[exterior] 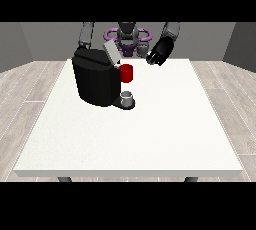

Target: Insert the coffee pod into the coffee machine and close the lid

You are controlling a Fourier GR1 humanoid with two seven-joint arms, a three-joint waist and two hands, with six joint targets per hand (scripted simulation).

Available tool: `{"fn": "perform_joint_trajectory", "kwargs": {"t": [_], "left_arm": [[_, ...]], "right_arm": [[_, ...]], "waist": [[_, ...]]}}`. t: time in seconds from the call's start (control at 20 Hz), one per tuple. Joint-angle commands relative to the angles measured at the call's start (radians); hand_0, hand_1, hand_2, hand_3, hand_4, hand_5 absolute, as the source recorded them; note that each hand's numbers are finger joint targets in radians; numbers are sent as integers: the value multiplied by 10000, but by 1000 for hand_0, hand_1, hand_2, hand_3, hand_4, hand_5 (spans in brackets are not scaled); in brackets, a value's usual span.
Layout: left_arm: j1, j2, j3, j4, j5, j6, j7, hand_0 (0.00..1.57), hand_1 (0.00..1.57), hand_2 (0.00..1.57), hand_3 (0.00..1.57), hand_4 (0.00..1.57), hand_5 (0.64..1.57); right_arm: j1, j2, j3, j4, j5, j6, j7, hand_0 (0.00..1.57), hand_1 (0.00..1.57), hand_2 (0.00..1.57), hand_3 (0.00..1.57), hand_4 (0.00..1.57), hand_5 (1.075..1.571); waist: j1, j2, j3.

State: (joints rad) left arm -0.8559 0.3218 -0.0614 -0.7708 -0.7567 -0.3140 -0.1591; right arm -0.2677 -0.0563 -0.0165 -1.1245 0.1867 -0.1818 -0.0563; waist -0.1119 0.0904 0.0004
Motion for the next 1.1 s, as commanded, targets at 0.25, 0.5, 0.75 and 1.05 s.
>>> {"fn": "perform_joint_trajectory", "kwargs": {"t": [0.25,0.5,0.75,1.05], "left_arm": [[-938,76,511,-194,166,-728,242,1416,1416,1421,1378,537,1571],[-1822,727,1440,285,793,-1625,757,1235,1235,1265,1266,502,1571],[-3081,1233,1914,556,764,-1265,1034,1216,1216,1265,1256,470,1571],[-3404,1080,1923,762,587,-1081,1420,1222,1222,1288,1238,475,1571]], "right_arm": [[3,458,411,-429,204,-167,58,0,0,0,0,0,1571],[-146,221,487,-1183,-97,338,603,0,0,0,0,0,1571],[-863,137,453,-1543,-250,335,132,0,0,0,0,0,1571],[-929,224,579,-1782,119,-31,429,0,0,0,0,0,1571]], "waist": [[-512,-97,-2],[-1068,-265,-4],[-1813,1090,-1],[-1919,1112,-2]]}}
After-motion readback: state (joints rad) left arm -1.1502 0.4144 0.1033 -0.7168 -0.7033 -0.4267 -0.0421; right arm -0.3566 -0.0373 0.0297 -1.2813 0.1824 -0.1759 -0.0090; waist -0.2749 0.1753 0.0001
